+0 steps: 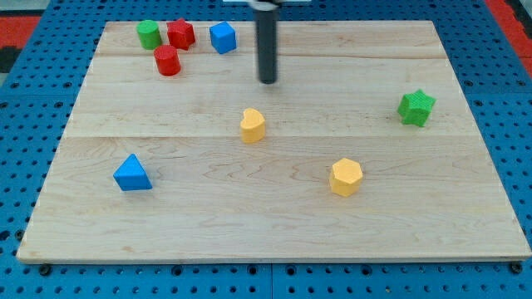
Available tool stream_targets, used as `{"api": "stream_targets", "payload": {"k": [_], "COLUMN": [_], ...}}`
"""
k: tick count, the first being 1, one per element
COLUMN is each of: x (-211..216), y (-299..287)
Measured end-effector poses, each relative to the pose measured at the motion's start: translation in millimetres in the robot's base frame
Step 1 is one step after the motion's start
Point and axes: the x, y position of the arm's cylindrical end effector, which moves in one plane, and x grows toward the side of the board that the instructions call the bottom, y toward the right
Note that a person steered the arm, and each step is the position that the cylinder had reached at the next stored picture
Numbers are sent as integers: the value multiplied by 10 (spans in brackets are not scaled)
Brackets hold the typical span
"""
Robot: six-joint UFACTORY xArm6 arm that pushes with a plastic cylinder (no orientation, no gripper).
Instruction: Move the yellow heart into red circle
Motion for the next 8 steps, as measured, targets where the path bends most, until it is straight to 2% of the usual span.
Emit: {"api": "stream_targets", "payload": {"k": [1,3,4,5,6,7,8], "x": [561,1130,1130,878,720,877,515], "y": [252,59,-626,-1136,-837,-689,-549]}}
